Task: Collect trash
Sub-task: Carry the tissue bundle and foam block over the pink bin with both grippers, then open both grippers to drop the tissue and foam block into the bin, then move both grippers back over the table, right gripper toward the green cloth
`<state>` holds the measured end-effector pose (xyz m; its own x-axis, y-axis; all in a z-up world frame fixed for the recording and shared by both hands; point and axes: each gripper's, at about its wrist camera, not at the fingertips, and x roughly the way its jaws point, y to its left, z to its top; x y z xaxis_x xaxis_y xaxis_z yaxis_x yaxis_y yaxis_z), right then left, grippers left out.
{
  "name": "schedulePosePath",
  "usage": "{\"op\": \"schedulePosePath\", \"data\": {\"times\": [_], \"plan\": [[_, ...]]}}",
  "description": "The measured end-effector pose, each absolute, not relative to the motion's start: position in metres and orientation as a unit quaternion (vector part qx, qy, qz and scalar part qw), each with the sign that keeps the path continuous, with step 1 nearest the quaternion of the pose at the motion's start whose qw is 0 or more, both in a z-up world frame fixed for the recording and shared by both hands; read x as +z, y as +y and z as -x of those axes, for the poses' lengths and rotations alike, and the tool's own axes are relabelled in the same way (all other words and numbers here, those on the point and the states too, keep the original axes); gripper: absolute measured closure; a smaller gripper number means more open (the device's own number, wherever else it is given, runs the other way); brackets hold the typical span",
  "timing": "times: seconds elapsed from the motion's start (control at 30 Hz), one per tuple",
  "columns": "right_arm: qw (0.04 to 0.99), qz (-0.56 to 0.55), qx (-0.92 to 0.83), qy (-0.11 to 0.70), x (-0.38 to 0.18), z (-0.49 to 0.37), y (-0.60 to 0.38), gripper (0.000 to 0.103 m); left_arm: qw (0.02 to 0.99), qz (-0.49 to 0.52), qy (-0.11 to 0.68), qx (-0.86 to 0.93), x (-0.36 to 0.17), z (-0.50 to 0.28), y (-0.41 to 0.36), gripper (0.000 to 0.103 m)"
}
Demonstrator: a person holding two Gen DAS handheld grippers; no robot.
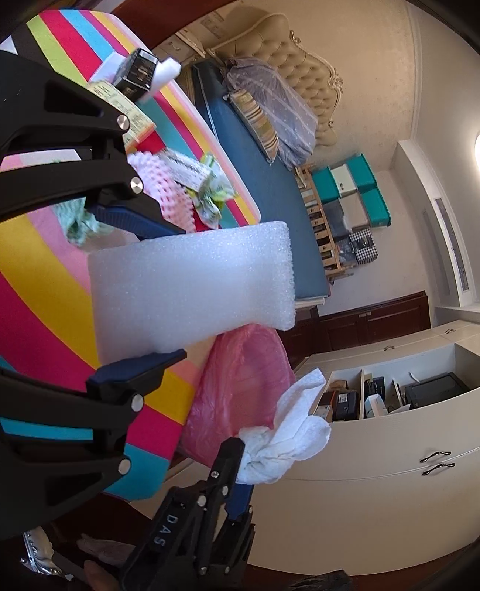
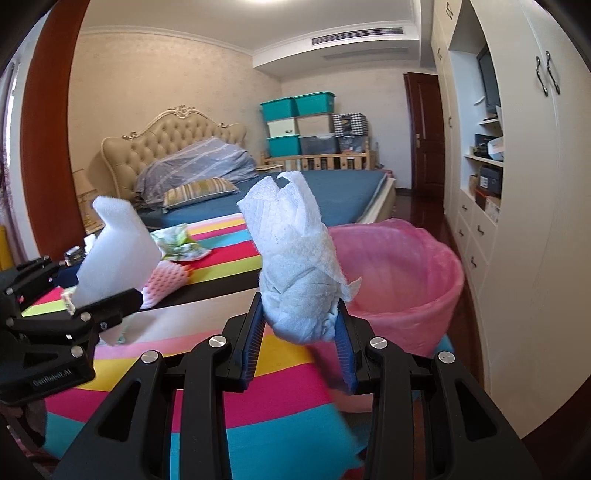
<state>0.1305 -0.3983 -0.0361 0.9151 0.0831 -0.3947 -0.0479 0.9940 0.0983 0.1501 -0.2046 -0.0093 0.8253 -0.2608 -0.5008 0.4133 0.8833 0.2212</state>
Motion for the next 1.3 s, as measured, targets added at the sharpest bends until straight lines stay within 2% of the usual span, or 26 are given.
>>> {"op": "schedulePosePath", "data": {"times": [0.33, 0.57, 0.67, 0.7, 0.73, 0.77, 0.8, 0.87, 0.97, 1.2, 1.3], "plan": [[0.978, -0.042, -0.016, 0.204, -0.034, -0.158, -0.450, 0.067, 0.923, -0.118, 0.264, -0.255, 0.013, -0.216, -0.265, 0.046], [0.975, -0.047, -0.033, 0.214, -0.039, -0.184, -0.482, 0.067, 0.917, -0.128, 0.254, -0.279, 0.014, -0.251, -0.313, 0.045], [0.975, -0.049, -0.017, 0.215, -0.046, -0.196, -0.489, 0.063, 0.913, -0.121, 0.261, -0.290, 0.013, -0.269, -0.327, 0.044], [0.975, -0.047, -0.008, 0.219, -0.050, -0.202, -0.490, 0.056, 0.911, -0.116, 0.266, -0.293, 0.013, -0.275, -0.330, 0.043], [0.973, -0.044, -0.008, 0.225, -0.053, -0.206, -0.492, 0.039, 0.911, -0.107, 0.273, -0.288, 0.012, -0.282, -0.332, 0.035], [0.973, -0.041, -0.013, 0.229, -0.056, -0.209, -0.493, 0.031, 0.912, -0.102, 0.278, -0.282, 0.012, -0.285, -0.331, 0.025], [0.972, -0.038, -0.014, 0.231, -0.057, -0.210, -0.492, 0.027, 0.914, -0.094, 0.283, -0.274, 0.012, -0.288, -0.328, 0.020], [0.973, -0.034, -0.012, 0.229, -0.060, -0.206, -0.491, 0.027, 0.919, -0.090, 0.277, -0.266, 0.016, -0.287, -0.317, 0.012], [0.974, -0.030, -0.019, 0.224, -0.060, -0.194, -0.487, 0.027, 0.931, -0.110, 0.254, -0.240, 0.023, -0.277, -0.298, 0.006], [0.976, -0.053, 0.001, 0.210, -0.044, -0.158, -0.458, 0.027, 0.951, -0.180, 0.200, -0.152, 0.031, -0.222, -0.229, 0.005], [0.977, -0.045, 0.021, 0.207, -0.036, -0.149, -0.431, 0.027, 0.960, -0.164, 0.196, -0.117, 0.028, -0.198, -0.182, 0.005]]}}
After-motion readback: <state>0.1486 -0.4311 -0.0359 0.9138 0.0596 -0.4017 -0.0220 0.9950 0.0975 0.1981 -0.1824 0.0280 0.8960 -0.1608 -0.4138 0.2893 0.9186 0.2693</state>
